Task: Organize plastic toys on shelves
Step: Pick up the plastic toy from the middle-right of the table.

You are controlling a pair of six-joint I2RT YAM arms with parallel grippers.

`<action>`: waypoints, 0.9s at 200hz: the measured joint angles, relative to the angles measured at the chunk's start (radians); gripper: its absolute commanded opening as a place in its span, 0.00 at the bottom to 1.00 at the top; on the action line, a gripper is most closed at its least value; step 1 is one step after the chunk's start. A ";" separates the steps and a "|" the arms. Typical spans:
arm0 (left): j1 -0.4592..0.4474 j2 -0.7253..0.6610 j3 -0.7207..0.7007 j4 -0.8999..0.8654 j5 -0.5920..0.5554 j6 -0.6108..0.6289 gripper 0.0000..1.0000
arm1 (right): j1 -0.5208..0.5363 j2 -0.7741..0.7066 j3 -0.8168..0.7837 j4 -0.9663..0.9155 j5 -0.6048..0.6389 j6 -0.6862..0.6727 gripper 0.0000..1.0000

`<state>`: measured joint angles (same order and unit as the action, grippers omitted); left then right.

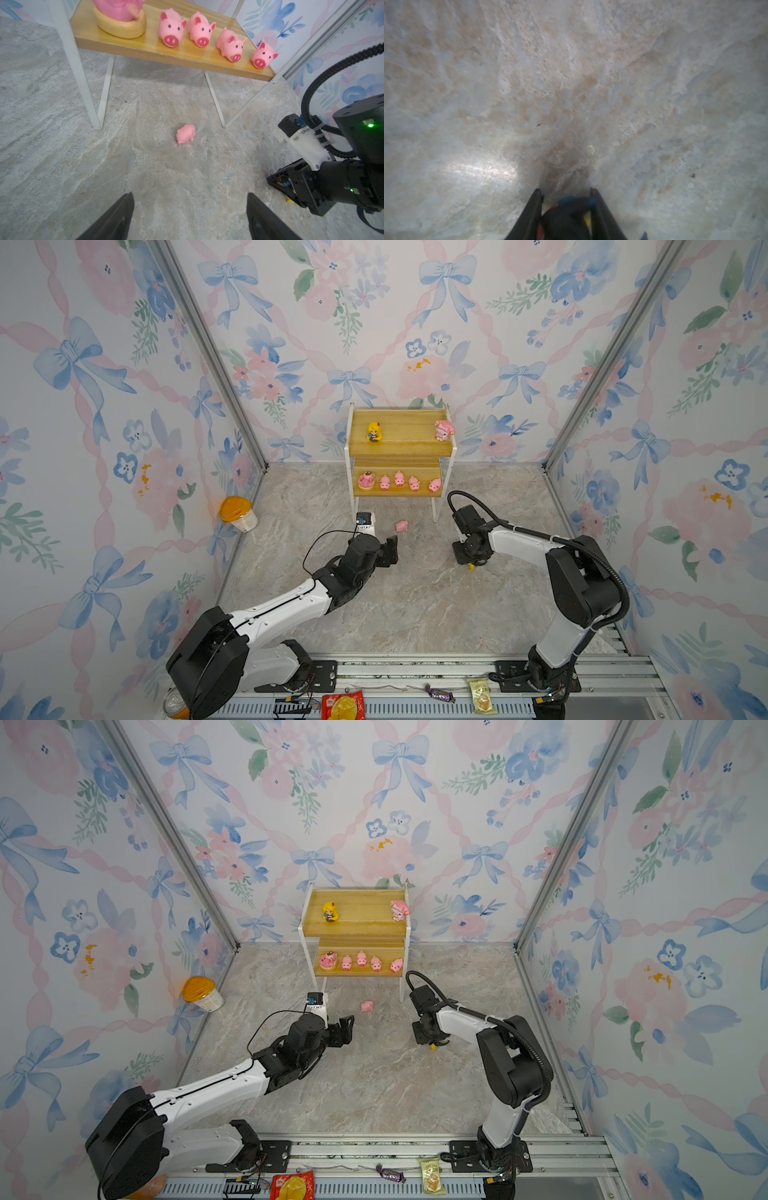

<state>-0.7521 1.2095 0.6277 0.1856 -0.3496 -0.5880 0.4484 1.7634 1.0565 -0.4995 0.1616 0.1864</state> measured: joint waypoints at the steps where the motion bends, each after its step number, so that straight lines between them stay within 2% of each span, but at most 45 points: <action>1: 0.000 0.000 0.000 0.000 0.000 0.000 0.85 | 0.000 -0.001 0.000 -0.001 0.000 0.000 0.25; 34: 0.000 -0.004 0.000 0.000 0.000 0.000 0.86 | -0.015 -0.092 0.000 -0.005 -0.041 0.001 0.24; 84: 0.000 -0.004 0.000 0.014 0.015 0.000 0.85 | -0.043 -0.440 -0.087 0.106 -0.214 -0.003 0.25; 112: 0.000 -0.004 0.001 0.031 0.032 0.000 0.85 | -0.048 -0.580 -0.112 0.166 -0.339 -0.019 0.26; 142: 0.000 -0.006 0.001 0.041 0.048 0.000 0.85 | -0.048 -0.662 -0.091 0.208 -0.456 -0.030 0.26; 180: 0.000 -0.047 0.001 0.045 0.063 0.004 0.85 | -0.048 -0.674 0.024 0.245 -0.532 -0.012 0.26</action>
<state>-0.7521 1.1625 0.6285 0.2310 -0.2867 -0.5842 0.4007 1.0889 1.0809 -0.2550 -0.3706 0.1745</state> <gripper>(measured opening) 0.849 0.356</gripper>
